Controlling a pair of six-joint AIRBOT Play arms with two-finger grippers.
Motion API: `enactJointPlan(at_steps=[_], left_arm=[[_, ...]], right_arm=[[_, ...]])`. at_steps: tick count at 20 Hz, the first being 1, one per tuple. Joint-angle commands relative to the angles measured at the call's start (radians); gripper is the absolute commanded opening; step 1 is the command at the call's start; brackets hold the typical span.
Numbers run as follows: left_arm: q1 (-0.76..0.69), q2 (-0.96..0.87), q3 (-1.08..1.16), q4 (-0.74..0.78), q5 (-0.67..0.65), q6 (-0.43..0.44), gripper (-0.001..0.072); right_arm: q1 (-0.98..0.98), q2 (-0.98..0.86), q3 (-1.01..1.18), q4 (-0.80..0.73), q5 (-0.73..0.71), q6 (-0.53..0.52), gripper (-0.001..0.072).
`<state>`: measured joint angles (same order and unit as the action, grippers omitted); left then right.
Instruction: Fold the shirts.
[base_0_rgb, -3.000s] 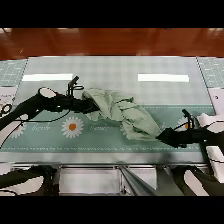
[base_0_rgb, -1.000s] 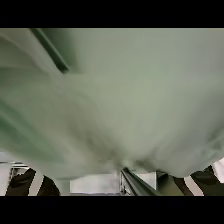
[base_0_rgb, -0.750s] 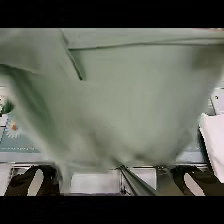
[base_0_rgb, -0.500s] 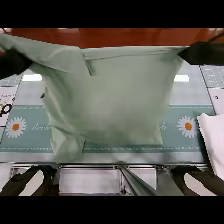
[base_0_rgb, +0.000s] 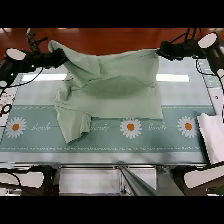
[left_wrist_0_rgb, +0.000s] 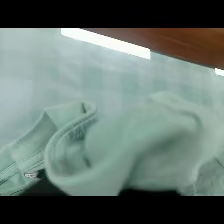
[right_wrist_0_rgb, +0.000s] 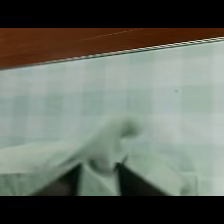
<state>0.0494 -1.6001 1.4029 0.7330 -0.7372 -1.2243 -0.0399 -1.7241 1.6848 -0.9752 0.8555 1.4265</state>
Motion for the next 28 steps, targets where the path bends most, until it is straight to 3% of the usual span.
enactJointPlan(at_steps=[1,4,7,9,12,15,22,28], left_arm=[[0.029,-0.063,0.072,0.047,-0.153,-0.018,0.0502],[0.183,-0.048,0.132,0.206,-0.447,-0.108,0.0500],[0.355,-0.007,0.071,0.245,-0.679,-0.104,0.0500],[0.456,0.080,-0.125,0.243,-0.676,-0.098,0.0500],[0.579,0.182,-0.447,0.231,-0.662,0.010,0.0500],[0.654,0.185,-0.573,0.148,-0.636,0.053,0.0501],[0.583,0.121,-0.580,-0.027,-0.499,0.050,0.0500],[0.489,0.053,-0.539,0.004,-0.472,0.015,0.0493]], right_arm=[[-0.039,-0.057,0.053,0.051,0.079,0.012,0.0413],[-0.176,-0.030,0.092,0.039,0.323,0.012,0.0409],[-0.314,0.034,0.010,-0.058,0.541,-0.007,0.0409],[-0.380,0.148,-0.229,-0.045,0.478,-0.043,0.0410],[-0.465,0.352,-0.673,0.157,0.237,-0.150,0.0409],[-0.521,0.437,-0.894,0.323,0.229,-0.282,0.0410],[-0.521,0.451,-0.944,0.340,0.288,-0.307,0.0409],[-0.521,0.451,-0.944,0.345,0.291,-0.306,0.0409]])
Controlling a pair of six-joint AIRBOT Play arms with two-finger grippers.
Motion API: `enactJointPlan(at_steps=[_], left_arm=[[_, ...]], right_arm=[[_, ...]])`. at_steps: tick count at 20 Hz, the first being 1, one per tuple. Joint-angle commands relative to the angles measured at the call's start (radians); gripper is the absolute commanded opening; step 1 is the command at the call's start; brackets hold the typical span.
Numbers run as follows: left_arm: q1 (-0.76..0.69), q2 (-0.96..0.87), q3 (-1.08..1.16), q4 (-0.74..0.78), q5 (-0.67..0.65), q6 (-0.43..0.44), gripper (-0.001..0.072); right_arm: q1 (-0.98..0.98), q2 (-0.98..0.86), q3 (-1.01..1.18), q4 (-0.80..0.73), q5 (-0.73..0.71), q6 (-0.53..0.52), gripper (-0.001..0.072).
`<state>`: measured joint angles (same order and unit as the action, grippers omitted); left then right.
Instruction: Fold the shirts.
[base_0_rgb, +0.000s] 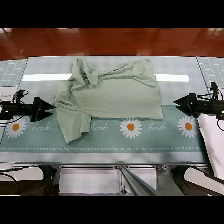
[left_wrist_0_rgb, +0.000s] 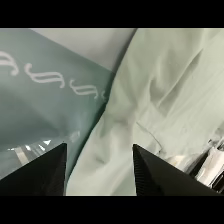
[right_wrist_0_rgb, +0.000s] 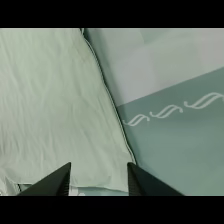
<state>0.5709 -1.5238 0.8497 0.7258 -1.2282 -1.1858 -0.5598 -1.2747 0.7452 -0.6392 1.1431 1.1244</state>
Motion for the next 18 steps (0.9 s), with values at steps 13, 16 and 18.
enactJointPlan(at_steps=[13,16,18], left_arm=[[-0.183,-0.023,0.014,0.006,0.031,-0.265,0.0438],[-0.234,-0.023,0.020,0.006,0.081,-0.282,0.0011],[-0.250,-0.022,0.051,0.006,0.082,-0.266,0.0016]], right_arm=[[-0.001,0.002,-0.005,0.009,0.013,-0.008,0.0408],[-0.001,0.002,-0.005,0.009,0.016,-0.022,0.0408],[-0.011,0.010,-0.005,0.006,0.027,-0.037,0.0408]])
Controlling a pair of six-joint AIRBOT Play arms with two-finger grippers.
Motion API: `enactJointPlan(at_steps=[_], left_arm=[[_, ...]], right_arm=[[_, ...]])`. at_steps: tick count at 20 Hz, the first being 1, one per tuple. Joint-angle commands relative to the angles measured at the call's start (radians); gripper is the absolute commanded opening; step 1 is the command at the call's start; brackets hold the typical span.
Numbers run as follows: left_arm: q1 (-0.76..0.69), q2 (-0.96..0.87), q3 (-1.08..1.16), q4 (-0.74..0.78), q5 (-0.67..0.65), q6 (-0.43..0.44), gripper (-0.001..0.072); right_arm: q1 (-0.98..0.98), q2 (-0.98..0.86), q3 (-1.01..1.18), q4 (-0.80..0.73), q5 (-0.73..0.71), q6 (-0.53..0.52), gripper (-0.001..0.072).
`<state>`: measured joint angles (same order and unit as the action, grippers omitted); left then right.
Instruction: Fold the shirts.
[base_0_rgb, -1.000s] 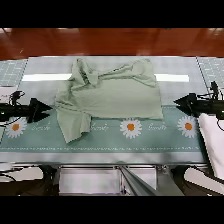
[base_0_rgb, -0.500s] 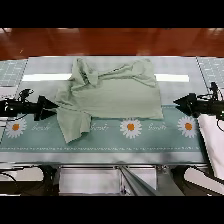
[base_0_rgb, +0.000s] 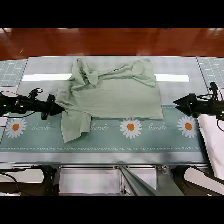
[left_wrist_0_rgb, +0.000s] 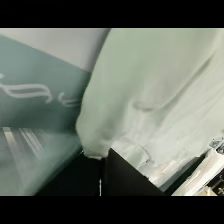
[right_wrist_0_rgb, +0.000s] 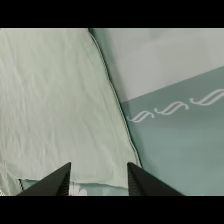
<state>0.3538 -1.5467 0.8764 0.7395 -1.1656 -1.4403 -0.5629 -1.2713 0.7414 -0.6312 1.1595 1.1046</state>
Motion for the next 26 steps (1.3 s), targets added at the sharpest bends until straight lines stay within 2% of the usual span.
enactJointPlan(at_steps=[1,4,6,10,13,19,22,23,24,25,26], left_arm=[[-0.038,0.003,0.043,-0.007,0.008,-0.010,0.0016],[-0.043,0.004,0.094,-0.006,-0.032,-0.003,0.0016],[-0.047,0.003,0.102,-0.007,-0.026,0.000,0.0016],[-0.060,0.004,0.102,-0.006,-0.024,0.018,0.0016],[-0.069,0.004,0.102,-0.007,-0.023,0.018,0.0016],[-0.076,0.004,0.102,-0.006,-0.016,0.018,0.0016],[-0.076,0.003,0.102,-0.006,-0.011,0.018,0.0016],[-0.076,0.003,0.102,-0.006,-0.011,0.018,0.0016],[-0.076,0.004,0.103,-0.007,-0.012,0.018,0.0016],[-0.076,0.005,0.108,-0.007,-0.014,0.019,0.0016],[-0.076,0.012,0.121,-0.007,-0.017,0.023,0.0016]], right_arm=[[-0.030,0.024,-0.001,-0.019,0.010,-0.019,0.0408],[-0.146,0.104,-0.043,-0.243,0.036,0.111,0.0408],[-0.170,0.120,-0.109,-0.330,0.107,0.137,0.0408],[-0.061,0.072,-0.146,-0.258,0.112,0.129,0.0408],[0.043,-0.009,-0.142,-0.188,0.038,0.120,0.0408],[0.181,-0.175,-0.016,-0.084,-0.064,0.117,0.0408],[0.262,-0.245,0.049,-0.050,-0.071,0.132,0.0407],[0.291,-0.261,0.065,-0.041,-0.072,0.132,0.0374],[0.319,-0.274,0.086,-0.037,-0.072,0.128,0.0270],[0.343,-0.278,0.107,-0.036,-0.069,0.108,0.0119],[0.362,-0.277,0.137,-0.031,-0.056,0.076,0.0023]])
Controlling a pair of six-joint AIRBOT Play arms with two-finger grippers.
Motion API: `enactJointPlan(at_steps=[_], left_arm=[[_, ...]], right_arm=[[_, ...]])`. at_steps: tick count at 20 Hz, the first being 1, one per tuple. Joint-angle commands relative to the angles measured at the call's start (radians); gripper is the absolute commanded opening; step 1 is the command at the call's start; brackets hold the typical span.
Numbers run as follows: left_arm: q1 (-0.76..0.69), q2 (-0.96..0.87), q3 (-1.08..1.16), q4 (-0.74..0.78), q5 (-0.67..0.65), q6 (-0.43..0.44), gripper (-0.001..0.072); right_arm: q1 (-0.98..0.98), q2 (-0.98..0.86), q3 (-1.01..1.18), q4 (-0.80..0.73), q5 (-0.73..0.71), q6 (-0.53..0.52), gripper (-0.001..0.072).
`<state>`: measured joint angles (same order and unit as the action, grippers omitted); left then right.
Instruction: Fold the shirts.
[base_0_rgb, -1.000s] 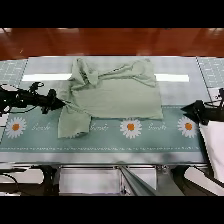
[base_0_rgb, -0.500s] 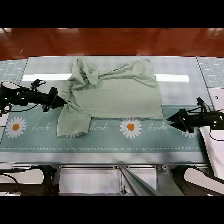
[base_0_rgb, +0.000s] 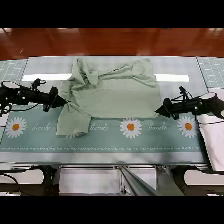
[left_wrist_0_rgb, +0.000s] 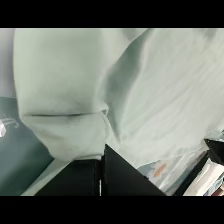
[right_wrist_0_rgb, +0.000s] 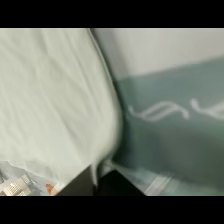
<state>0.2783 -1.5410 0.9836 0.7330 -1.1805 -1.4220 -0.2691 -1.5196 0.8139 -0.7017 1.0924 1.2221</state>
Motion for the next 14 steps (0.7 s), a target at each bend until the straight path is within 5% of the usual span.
enactJointPlan(at_steps=[1,5,12,14], left_arm=[[0.000,0.021,0.034,-0.002,-0.008,0.018,0.0016],[0.013,0.141,0.232,-0.031,-0.008,0.022,0.0016],[0.015,0.261,0.883,-0.064,-0.005,0.021,0.0016],[0.015,0.286,1.040,-0.064,-0.005,0.022,0.0016]], right_arm=[[0.074,-0.026,0.105,0.041,0.043,-0.045,0.0023],[0.079,0.072,0.414,-0.034,0.122,0.022,0.0022],[0.079,0.185,1.269,-0.309,0.187,0.203,0.0022],[0.079,0.248,1.349,-0.315,0.183,0.208,0.0022]])
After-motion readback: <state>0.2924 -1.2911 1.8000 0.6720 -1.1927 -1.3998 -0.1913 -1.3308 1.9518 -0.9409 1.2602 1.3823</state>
